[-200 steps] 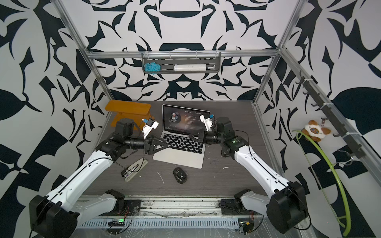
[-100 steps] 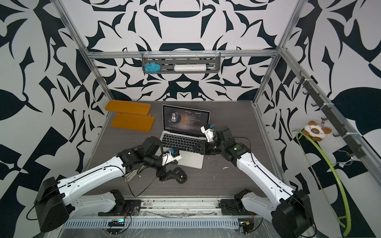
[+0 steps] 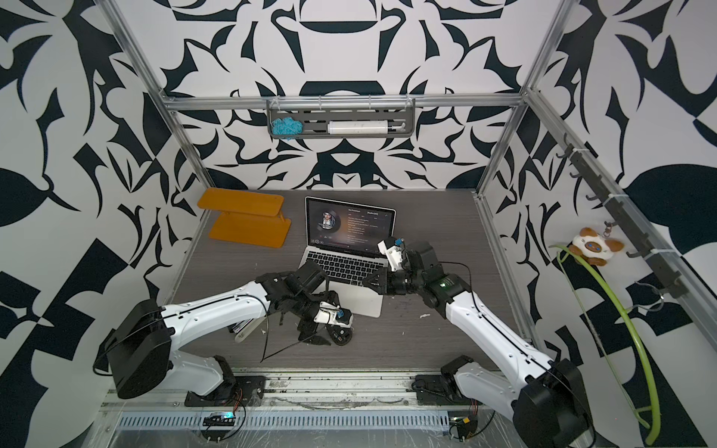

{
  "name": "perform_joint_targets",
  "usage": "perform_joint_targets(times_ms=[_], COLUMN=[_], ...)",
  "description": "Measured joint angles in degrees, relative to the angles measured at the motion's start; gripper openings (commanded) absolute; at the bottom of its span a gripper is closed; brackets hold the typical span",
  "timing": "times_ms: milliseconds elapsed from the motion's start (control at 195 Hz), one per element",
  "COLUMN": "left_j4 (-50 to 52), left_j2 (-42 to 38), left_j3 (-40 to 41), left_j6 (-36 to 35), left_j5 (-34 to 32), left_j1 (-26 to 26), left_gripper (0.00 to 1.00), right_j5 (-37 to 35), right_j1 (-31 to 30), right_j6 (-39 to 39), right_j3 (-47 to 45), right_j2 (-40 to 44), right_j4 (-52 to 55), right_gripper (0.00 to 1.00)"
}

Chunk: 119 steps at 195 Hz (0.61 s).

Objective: Remove the wireless mouse receiver from the laptop
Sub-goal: Adjust the mouse at the center of the board.

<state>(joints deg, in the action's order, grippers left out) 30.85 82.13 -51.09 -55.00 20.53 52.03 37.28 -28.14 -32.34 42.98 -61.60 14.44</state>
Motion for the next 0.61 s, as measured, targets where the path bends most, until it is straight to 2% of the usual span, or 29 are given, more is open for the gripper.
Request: perform_joint_targets(times_ms=[287,610], left_j4=[-0.4,-2.8], left_j2=[5.6,10.8], left_j3=[-0.3,-2.3], left_j6=[-6.1,-7.7], left_j5=[-1.9,-2.9], left_j1=[0.0,0.0], left_gripper=[0.99,0.99], right_j5=[0.7,1.5], right_j1=[0.0,0.0], right_j6=[-0.3,-1.6], right_j3=[-0.3,-2.2], right_j2=[-0.8,-0.8], right_j4=[-2.2,-4.5], right_gripper=[0.00,0.00])
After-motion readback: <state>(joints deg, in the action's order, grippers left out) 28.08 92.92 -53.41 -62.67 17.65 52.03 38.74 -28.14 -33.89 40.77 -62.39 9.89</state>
